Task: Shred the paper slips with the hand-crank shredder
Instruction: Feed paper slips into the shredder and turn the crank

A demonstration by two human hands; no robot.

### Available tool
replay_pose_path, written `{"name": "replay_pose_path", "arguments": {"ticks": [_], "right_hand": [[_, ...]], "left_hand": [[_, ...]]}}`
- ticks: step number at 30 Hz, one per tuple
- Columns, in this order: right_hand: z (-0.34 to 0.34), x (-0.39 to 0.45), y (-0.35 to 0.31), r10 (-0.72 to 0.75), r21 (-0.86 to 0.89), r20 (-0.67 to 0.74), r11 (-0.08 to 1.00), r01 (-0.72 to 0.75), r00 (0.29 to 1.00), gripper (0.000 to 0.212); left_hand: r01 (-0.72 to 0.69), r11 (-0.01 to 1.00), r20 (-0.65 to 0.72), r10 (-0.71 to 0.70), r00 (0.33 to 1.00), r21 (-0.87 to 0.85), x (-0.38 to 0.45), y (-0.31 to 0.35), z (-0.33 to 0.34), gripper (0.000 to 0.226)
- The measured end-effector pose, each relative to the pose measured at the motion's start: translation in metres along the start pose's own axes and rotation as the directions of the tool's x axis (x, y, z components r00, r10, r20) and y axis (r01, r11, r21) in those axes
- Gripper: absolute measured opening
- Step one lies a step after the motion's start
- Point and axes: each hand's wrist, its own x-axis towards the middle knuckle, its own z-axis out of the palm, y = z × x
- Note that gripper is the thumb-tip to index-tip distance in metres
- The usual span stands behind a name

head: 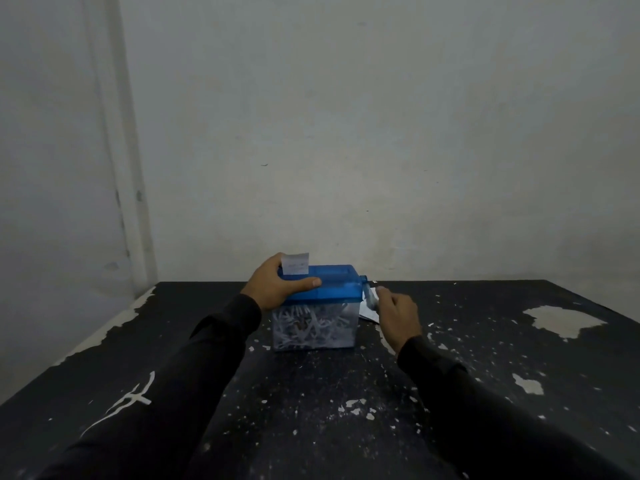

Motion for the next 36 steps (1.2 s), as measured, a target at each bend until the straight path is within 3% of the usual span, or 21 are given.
{"name": "replay_pose_path", "arguments": {"ticks": [5, 9, 12, 16, 21, 25, 27, 31, 36], "right_hand": [[-0.009, 0.016, -0.041, -0.069, 0.173, 0.074, 0.983, 0.055, 0.995, 0.039], [-0.009, 0.063, -0.055, -0.037, 0.064, 0.242, 0.998, 0.022, 0.970, 0.037], [0.004, 0.092, -0.041, 0.013, -0.051, 0.155, 0.999, -0.005, 0.988, 0.044], [0.024, 0.097, -0.025, 0.038, -0.039, 0.044, 0.999, -0.037, 0.998, 0.028], [0.029, 0.071, 0.014, 0.133, -0.235, 0.096, 0.966, -0.108, 0.986, 0.038], [0.016, 0.038, 0.035, 0.158, -0.256, 0.112, 0.959, -0.125, 0.981, 0.040], [0.009, 0.024, 0.034, 0.110, -0.221, 0.099, 0.971, -0.086, 0.989, 0.042], [-0.005, 0.004, 0.011, 0.003, -0.013, 0.060, 1.000, -0.002, 0.998, 0.041], [-0.010, 0.010, -0.009, -0.117, 0.154, 0.081, 0.983, 0.104, 0.990, 0.039]], "left_hand": [[-0.005, 0.999, 0.006, 0.004, 1.000, 0.042, 0.000, 0.001, -0.001, 0.063], [-0.016, 0.997, -0.015, 0.017, 1.000, 0.070, 0.000, 0.001, -0.003, 0.077], [-0.017, 0.996, -0.029, 0.020, 0.999, 0.090, 0.000, -0.003, -0.003, 0.073], [-0.017, 0.994, -0.032, 0.020, 0.999, 0.104, 0.001, -0.003, -0.001, 0.057], [0.002, 0.994, -0.021, 0.001, 1.000, 0.107, 0.001, -0.001, -0.001, 0.056], [0.001, 0.996, -0.019, 0.000, 1.000, 0.084, 0.001, -0.002, -0.002, 0.064], [-0.001, 0.997, -0.022, 0.003, 1.000, 0.080, 0.000, -0.003, -0.002, 0.071], [0.017, 0.997, -0.028, -0.015, 0.999, 0.069, 0.002, -0.003, -0.002, 0.062], [0.003, 0.996, -0.035, 0.000, 0.999, 0.085, 0.001, -0.002, -0.003, 0.078]]}}
